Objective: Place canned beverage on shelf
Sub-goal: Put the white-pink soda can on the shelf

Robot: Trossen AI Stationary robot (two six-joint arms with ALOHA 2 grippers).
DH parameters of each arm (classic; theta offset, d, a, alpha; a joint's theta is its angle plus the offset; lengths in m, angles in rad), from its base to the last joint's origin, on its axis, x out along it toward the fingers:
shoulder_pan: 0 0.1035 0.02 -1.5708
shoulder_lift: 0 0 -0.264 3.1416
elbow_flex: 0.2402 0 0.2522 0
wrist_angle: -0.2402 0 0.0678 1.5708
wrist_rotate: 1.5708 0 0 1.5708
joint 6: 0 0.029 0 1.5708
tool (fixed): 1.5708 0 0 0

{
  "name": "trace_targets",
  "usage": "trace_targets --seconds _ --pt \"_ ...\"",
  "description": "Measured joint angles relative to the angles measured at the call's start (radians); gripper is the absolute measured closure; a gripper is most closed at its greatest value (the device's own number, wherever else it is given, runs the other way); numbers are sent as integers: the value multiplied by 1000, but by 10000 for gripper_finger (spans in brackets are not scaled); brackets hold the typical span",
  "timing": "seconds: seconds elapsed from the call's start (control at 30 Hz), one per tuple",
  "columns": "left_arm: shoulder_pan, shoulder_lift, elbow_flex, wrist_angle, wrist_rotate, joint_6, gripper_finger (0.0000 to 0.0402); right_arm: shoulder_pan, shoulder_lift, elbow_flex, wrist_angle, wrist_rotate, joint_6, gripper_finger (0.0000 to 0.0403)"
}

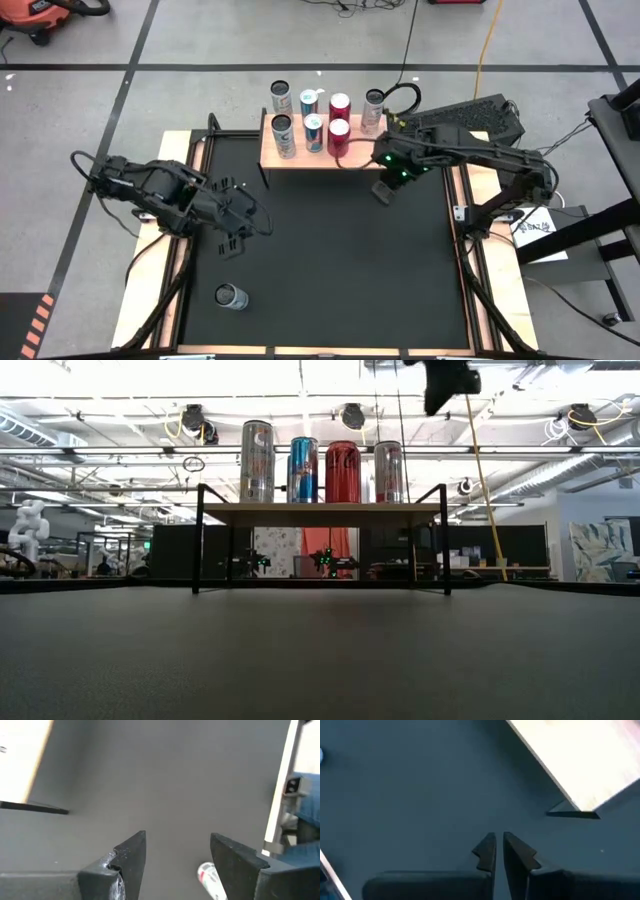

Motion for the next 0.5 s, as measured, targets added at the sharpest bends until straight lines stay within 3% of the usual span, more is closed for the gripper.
trace_targets --seconds 0.13,0.5 --pt "-59 6 0 0 -5 -44 185 42 -26 0 -39 54 20 386" --pt "-260 110 0 -13 -18 -212 185 123 -39 0 -46 53 53 386"
